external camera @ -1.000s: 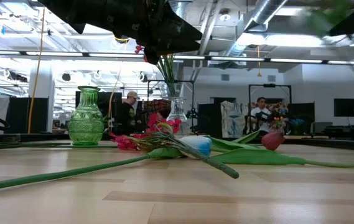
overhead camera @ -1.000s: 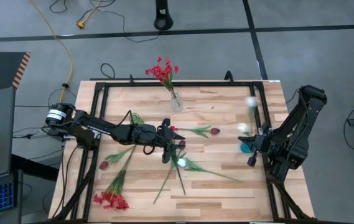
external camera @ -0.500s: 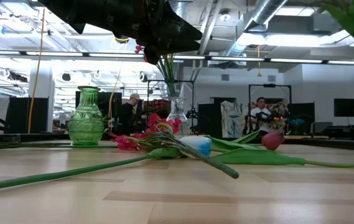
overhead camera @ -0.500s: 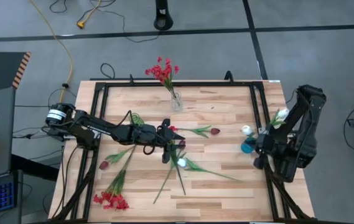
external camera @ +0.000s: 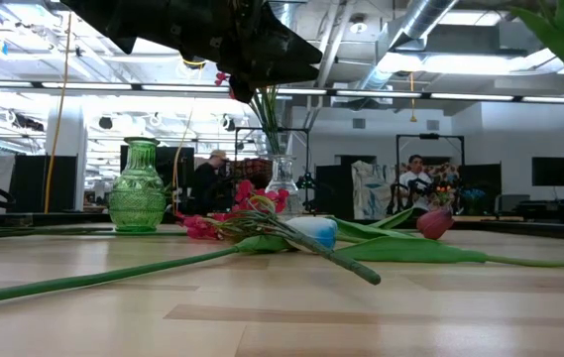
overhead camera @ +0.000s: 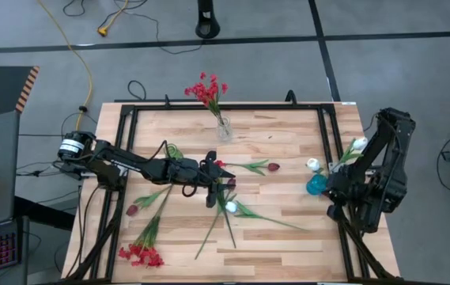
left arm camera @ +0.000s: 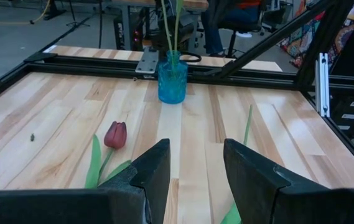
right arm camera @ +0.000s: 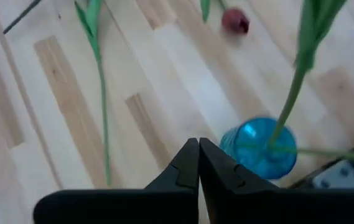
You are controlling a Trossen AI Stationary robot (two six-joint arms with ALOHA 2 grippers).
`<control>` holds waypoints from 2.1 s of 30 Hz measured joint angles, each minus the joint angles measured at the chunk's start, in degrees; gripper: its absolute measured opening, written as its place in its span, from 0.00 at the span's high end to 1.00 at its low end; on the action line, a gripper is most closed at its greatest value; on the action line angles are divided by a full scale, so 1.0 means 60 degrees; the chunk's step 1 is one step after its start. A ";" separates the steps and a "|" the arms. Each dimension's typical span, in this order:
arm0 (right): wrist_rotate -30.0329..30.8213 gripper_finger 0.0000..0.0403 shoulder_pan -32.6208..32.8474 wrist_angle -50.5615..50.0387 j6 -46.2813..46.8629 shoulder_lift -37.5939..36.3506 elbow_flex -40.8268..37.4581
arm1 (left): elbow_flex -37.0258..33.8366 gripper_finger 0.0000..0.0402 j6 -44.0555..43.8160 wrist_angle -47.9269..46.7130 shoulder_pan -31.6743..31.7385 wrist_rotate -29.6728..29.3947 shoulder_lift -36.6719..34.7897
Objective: Sort flowers into vase by color
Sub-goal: Put the top red flowers into the transparent vase
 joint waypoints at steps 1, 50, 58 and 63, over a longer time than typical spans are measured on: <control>-0.0100 0.90 0.0003 0.0072 0.0171 0.0000 0.0000 | 0.0000 0.66 0.0002 0.0000 0.0000 -0.0001 0.0000; -0.0261 0.51 -0.0489 0.3162 0.2135 0.0029 -0.0007 | 0.1366 0.42 -0.9023 -0.7241 -0.0025 0.0558 0.0051; -0.0261 0.51 -0.0990 0.3163 0.2128 0.0026 -0.0011 | 0.1362 0.42 -1.2041 -0.7159 -0.0022 0.1026 0.0715; -0.0261 0.51 -0.1262 0.3159 0.2102 0.0029 -0.0011 | 0.1371 0.42 -1.2823 -0.6484 -0.0020 0.1591 0.1344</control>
